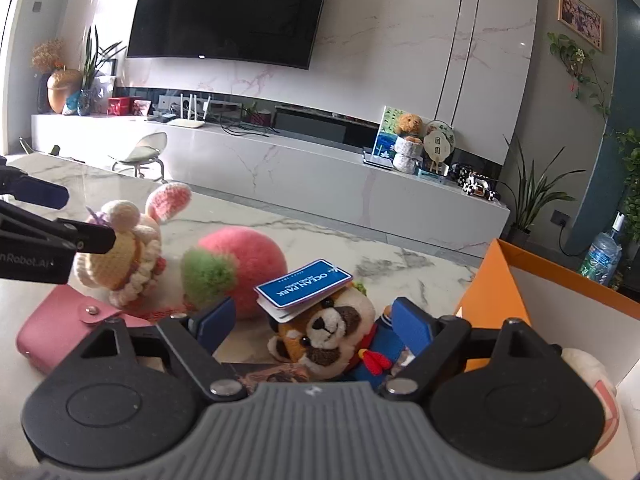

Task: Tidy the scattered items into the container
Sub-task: 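Grasp the crocheted bunny with the left tool while the right tool grasps the bear with blue card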

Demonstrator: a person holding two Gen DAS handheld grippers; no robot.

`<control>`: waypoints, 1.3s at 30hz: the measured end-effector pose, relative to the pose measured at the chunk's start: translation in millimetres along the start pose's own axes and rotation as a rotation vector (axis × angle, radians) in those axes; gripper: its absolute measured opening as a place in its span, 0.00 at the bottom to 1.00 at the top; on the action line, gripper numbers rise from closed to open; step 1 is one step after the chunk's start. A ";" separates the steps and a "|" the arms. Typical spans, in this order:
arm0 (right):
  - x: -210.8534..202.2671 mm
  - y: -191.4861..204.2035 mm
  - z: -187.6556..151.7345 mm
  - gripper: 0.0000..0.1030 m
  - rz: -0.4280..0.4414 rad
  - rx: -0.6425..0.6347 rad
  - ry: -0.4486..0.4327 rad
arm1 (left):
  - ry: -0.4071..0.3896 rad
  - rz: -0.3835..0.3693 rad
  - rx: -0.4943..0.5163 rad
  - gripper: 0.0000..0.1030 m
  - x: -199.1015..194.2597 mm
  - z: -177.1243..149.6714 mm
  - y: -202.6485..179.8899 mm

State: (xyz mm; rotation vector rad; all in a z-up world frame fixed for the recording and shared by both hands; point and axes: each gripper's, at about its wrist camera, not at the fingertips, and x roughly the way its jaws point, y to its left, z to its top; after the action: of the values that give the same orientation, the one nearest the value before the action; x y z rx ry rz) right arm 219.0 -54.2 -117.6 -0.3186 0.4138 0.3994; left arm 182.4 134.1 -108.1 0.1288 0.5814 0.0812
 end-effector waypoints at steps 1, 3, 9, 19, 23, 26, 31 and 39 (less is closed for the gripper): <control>5.4 0.9 -0.6 0.85 -0.008 -0.011 0.010 | -0.002 -0.006 0.005 0.81 2.3 0.3 1.3; 14.3 2.5 -1.5 0.86 -0.022 -0.033 0.025 | -0.005 -0.016 -0.007 0.86 7.4 0.9 3.9; 32.4 7.0 -2.2 0.87 -0.028 -0.088 0.048 | 0.043 -0.038 -0.048 0.86 25.0 -2.7 7.6; 46.5 17.1 -11.7 0.87 -0.045 -0.184 0.092 | 0.046 -0.042 -0.042 0.86 28.3 -11.9 8.4; 47.9 14.2 -12.1 0.85 -0.043 -0.167 0.099 | 0.042 -0.043 -0.036 0.86 29.1 -12.1 6.9; 47.9 13.2 -12.8 0.74 -0.052 -0.166 0.100 | 0.040 -0.047 -0.035 0.86 29.2 -12.5 7.1; 43.5 17.0 -13.2 0.66 -0.061 -0.181 0.084 | 0.034 -0.057 -0.031 0.77 26.9 -12.4 6.5; 33.8 21.9 -11.6 0.62 -0.057 -0.182 0.067 | 0.008 -0.048 -0.021 0.64 18.9 -7.9 3.0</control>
State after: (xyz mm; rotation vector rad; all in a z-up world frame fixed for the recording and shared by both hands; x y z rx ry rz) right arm 234.1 -29.1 -147.5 -0.5213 0.4341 0.3725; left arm 193.6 139.9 -124.4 0.0945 0.5910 0.0414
